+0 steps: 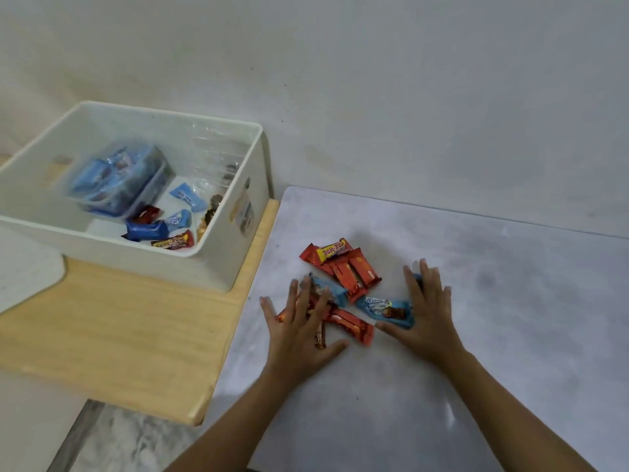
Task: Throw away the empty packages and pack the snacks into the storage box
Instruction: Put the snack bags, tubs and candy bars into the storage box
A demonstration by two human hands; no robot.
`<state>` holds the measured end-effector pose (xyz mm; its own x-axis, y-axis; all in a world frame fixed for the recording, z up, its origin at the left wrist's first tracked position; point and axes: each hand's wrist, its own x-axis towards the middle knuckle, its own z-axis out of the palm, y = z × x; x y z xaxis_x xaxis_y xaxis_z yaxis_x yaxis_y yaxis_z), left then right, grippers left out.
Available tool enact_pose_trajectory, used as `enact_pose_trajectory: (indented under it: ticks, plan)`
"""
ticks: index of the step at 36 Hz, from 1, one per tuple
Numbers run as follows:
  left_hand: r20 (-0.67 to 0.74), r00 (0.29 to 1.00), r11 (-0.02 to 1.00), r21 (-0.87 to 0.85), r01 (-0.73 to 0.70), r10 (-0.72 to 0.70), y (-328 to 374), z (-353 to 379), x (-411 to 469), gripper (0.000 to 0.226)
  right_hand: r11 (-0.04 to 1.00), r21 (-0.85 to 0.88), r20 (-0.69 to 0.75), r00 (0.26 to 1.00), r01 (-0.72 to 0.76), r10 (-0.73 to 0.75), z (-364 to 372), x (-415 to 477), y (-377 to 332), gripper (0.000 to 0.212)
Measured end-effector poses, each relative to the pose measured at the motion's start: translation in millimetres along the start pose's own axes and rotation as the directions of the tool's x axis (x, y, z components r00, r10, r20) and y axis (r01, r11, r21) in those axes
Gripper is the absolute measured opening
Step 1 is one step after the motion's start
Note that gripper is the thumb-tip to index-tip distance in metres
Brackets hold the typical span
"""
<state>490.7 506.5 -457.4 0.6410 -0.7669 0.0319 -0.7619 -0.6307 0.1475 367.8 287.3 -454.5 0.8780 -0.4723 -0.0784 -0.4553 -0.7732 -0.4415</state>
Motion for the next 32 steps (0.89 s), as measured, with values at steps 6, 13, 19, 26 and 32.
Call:
enact_pose_trajectory:
  ticks: [6,13,19,26,32]
  plan:
    - [0.034,0.997,0.992,0.104,-0.068,0.064,-31.0,-5.0,34.0,0.096,0.996,-0.032,-0.017,0.997,0.078,-0.079,13.9,17.3,-30.2,0.109]
    - [0.044,0.952,0.943,0.125,-0.307,0.304,-56.3,-9.3,82.4,0.095,0.981,-0.150,0.005,0.992,0.125,-0.126,22.9,28.3,-53.2,0.122]
    - [0.066,0.904,0.903,0.056,-0.426,0.423,-64.7,-3.8,111.6,0.089,0.983,-0.158,-0.018,0.995,0.091,-0.095,27.6,44.5,-55.7,0.119]
    - [0.069,0.916,0.914,-0.121,-0.386,0.396,-70.7,-0.3,141.1,0.066,0.977,-0.199,-0.069,0.993,0.082,-0.097,29.8,62.6,-66.7,0.110]
    - [0.056,0.929,0.920,-0.171,-0.351,0.365,-72.6,2.0,165.0,0.059,0.973,-0.213,-0.073,0.992,0.085,-0.102,34.1,81.1,-70.5,0.099]
